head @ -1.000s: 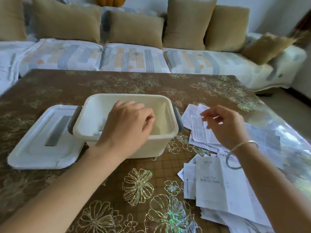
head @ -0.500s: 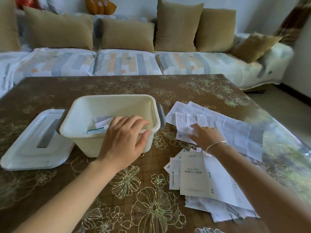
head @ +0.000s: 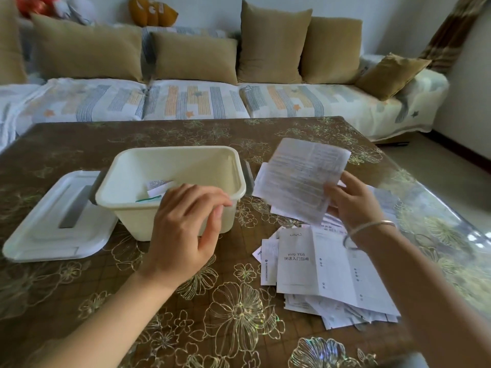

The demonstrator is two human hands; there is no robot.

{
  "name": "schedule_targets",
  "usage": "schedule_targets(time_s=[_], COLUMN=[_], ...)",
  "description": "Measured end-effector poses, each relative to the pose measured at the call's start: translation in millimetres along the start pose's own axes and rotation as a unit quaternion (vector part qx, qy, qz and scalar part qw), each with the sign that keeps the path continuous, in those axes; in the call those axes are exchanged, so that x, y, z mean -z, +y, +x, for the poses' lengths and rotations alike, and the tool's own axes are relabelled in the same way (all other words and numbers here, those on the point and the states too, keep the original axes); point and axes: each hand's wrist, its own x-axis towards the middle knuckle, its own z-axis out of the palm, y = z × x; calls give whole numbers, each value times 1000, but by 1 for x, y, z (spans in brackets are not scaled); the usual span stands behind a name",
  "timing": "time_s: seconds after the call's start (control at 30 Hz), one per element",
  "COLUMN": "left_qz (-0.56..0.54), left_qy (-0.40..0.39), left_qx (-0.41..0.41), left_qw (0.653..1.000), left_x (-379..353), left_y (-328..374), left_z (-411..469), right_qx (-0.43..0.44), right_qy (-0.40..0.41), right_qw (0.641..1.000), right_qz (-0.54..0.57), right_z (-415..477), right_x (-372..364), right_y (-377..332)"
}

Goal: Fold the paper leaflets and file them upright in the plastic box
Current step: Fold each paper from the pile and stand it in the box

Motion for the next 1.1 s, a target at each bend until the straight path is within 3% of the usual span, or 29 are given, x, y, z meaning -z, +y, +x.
schedule_targets(time_s=[0.07,0.17,0.3,0.43,0.57,0.7,0.83,0.9,1.0,1.1], left_qz=[-16,-23,-29,-40,-43,-56,-69,-79,-84,-60], left_qy=[-16,-74,-186,-188,-177,-183,-192,-174,-153,-136], left_qx=[20,51,105,96,74,118,197,231,255,278], left_qw=[1000,996,976,977,980,974,959,954,951,949], left_x=[-1,-1,19,40,56,72,82,82,78,73], left_y=[2,1,1,4,3,9,17,19,23,27], left_z=[-19,-59,-108,-129,-149,-163,-174,-175,-169,-165], right_qx=[-80,-168,-255,-287,-276,-219,1,64,54,41], right_qy=[-57,-110,-166,-212,-237,-243,-152,-176,-233,-232], right_qw=[989,969,945,932,931,939,956,948,923,917], right_qz=[114,146,123,61,-4,-103,-250,-257,-301,-322], right_z=[-27,-55,-80,-98,-113,-123,-131,-143,-160,-166], right_x=[-3,-10,-31,-60,-84,-98,-93,-88,-85,-81], right_y=[-5,7,37,55,67,67,63,59,62,71])
